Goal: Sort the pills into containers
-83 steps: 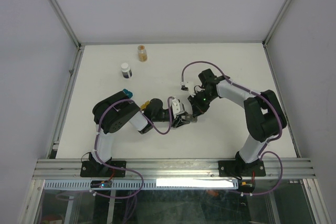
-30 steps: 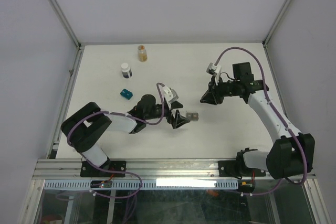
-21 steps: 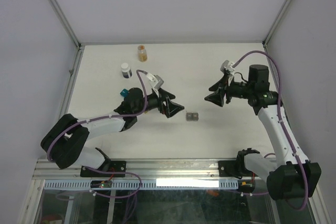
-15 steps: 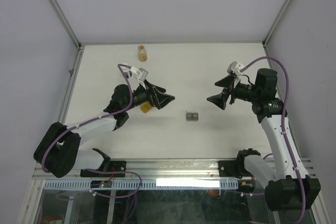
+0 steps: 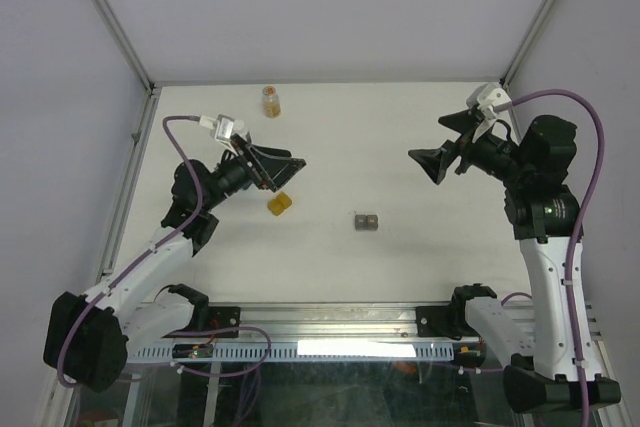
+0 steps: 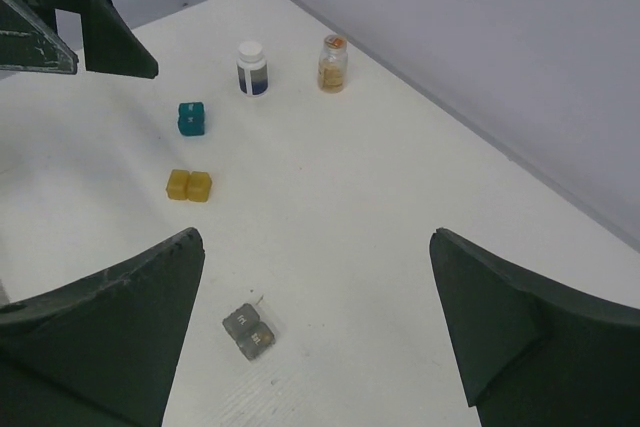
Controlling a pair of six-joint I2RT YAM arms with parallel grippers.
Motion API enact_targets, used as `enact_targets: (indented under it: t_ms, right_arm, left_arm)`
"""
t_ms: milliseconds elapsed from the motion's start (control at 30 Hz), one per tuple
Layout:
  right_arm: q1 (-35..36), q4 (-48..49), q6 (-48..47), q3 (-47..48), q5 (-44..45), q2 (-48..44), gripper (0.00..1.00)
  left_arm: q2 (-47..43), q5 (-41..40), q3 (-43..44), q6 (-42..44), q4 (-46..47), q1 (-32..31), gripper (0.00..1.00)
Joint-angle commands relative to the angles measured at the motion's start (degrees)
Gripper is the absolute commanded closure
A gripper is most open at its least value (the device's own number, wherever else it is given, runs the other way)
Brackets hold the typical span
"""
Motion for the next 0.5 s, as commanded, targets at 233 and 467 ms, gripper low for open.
enact_targets:
  t_ms: [233,467]
  right_arm:
    - [-0.23,-5.92,7.77,10.69,-4.34,-0.98,0.01]
    - [-0.28,-8.19,12.83,16.10,0.18,-0.56,0.01]
  left_arm:
    - [-13.23,-0.44,11.26,1.01,-13.07,0.57,0.01]
    - [-15.70,-0.12,18.38,4.89,-20.43,0.58,0.01]
